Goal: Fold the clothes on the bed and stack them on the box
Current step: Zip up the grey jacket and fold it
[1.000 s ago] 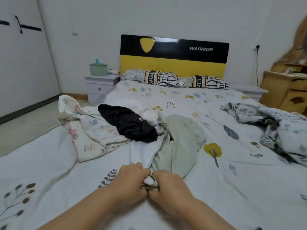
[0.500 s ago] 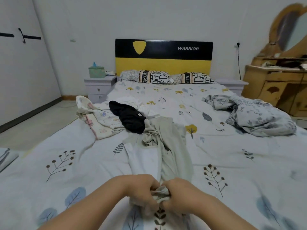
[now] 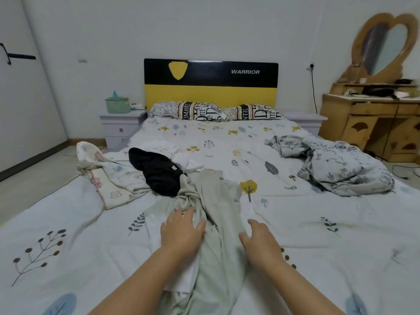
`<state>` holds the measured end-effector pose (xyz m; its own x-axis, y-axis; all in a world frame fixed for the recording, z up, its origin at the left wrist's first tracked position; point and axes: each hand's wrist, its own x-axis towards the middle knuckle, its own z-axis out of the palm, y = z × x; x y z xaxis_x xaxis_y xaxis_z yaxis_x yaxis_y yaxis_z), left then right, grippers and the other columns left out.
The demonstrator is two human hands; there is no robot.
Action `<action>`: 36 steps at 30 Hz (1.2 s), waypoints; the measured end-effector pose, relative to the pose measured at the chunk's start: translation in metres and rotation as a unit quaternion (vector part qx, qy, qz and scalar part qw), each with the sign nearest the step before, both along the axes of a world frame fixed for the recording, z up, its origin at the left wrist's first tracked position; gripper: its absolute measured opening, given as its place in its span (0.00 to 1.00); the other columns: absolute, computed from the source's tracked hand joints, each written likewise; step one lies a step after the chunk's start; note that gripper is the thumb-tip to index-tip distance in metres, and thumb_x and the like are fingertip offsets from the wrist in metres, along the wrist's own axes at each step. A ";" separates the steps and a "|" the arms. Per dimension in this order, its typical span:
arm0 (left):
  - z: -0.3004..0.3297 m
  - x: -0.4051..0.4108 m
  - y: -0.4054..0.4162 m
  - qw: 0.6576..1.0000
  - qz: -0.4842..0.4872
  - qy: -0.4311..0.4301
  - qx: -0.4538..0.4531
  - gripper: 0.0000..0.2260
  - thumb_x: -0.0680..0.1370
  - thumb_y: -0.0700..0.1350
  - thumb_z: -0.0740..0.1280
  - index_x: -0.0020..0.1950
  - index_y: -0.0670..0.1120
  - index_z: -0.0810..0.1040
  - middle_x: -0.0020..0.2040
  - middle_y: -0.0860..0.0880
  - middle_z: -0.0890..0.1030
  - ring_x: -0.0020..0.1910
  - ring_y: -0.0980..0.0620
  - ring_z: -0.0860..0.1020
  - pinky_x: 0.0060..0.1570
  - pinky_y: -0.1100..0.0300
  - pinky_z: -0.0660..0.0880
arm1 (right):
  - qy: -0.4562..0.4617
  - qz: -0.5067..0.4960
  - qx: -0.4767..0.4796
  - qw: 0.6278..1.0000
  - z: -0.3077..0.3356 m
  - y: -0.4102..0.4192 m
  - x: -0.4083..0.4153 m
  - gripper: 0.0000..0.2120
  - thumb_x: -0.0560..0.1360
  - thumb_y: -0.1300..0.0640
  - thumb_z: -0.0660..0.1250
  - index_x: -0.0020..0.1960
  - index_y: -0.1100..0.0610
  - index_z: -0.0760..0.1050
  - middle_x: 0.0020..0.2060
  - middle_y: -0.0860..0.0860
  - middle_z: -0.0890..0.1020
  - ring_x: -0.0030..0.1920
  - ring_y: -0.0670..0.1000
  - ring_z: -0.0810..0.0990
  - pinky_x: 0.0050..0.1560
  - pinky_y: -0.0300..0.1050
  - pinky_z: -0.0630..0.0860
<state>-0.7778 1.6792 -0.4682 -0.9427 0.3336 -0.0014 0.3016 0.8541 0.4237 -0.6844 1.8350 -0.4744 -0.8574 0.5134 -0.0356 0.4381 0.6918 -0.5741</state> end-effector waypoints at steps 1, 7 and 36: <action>-0.011 -0.004 0.005 1.000 0.000 -0.011 -0.025 0.27 0.79 0.61 0.50 0.77 0.55 0.51 0.78 0.47 0.51 0.76 0.44 0.50 0.72 0.45 0.50 | 0.011 -0.009 -0.004 1.000 -0.006 0.000 -0.011 0.28 0.80 0.48 0.55 0.76 0.57 0.54 0.72 0.54 0.63 0.71 0.53 0.62 0.68 0.46 0.63; -0.073 -0.008 0.009 0.998 0.036 -0.002 -0.044 0.29 0.76 0.66 0.40 0.76 0.59 0.47 0.78 0.52 0.49 0.77 0.45 0.44 0.73 0.45 0.40 | -0.046 0.002 0.057 0.997 -0.065 -0.009 -0.060 0.31 0.78 0.40 0.50 0.75 0.55 0.53 0.73 0.51 0.60 0.74 0.52 0.55 0.74 0.51 0.50; -0.014 0.013 -0.074 0.983 0.159 -0.080 -0.046 0.30 0.74 0.39 0.59 0.75 0.49 0.53 0.69 0.39 0.60 0.60 0.41 0.70 0.58 0.52 0.69 | -0.015 -0.284 -0.049 0.958 -0.005 0.099 0.109 0.19 0.75 0.58 0.63 0.63 0.60 0.63 0.59 0.65 0.73 0.52 0.61 0.73 0.53 0.51 0.68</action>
<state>-0.7648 1.6053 -0.4822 -0.9845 0.0133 -0.1751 -0.0516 0.9312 0.3608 -0.5757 1.9344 -0.4790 -0.4394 0.8892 -0.1273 0.7442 0.2810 -0.6060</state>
